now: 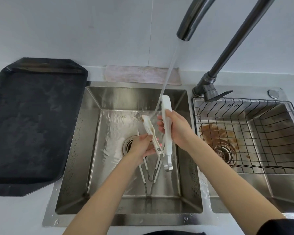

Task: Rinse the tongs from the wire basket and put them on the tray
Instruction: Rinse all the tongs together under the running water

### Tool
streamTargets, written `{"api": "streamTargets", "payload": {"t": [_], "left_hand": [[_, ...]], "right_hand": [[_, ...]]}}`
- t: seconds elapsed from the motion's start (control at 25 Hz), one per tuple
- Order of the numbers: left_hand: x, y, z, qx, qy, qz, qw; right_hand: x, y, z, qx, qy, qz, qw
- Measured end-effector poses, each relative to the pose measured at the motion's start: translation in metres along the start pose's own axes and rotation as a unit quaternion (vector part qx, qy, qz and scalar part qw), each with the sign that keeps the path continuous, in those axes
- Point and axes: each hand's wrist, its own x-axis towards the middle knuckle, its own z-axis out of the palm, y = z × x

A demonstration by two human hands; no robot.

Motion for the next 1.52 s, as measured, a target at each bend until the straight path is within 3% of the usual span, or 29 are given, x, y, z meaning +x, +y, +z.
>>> {"api": "streamTargets", "payload": {"t": [0.2,0.56,0.76,0.96,1.16,1.32,1.52], "left_hand": [[0.001,0.005,0.014,-0.027,-0.028,-0.024,0.999],[0.003,0.005,0.02,-0.044,-0.039,-0.05,0.997],[0.002,0.01,0.018,-0.096,-0.032,-0.045,0.994],[0.001,0.015,0.007,-0.132,-0.008,-0.02,0.991],[-0.003,0.026,0.012,-0.106,-0.055,0.025,0.993],[-0.001,0.028,0.018,-0.08,-0.08,0.028,0.993],[0.009,0.032,0.029,-0.09,-0.023,0.004,0.996]], "right_hand": [[-0.005,-0.013,-0.009,-0.017,0.004,-0.024,1.0],[-0.005,-0.011,-0.011,-0.183,0.036,-0.096,0.978],[0.005,-0.007,-0.019,-0.241,0.114,-0.081,0.961],[0.032,0.02,-0.028,0.001,0.163,0.078,0.984],[0.036,0.051,-0.033,0.221,0.084,0.197,0.951],[0.025,0.063,-0.031,0.18,0.053,0.214,0.959],[0.017,0.062,-0.033,0.206,0.052,0.234,0.949]]}}
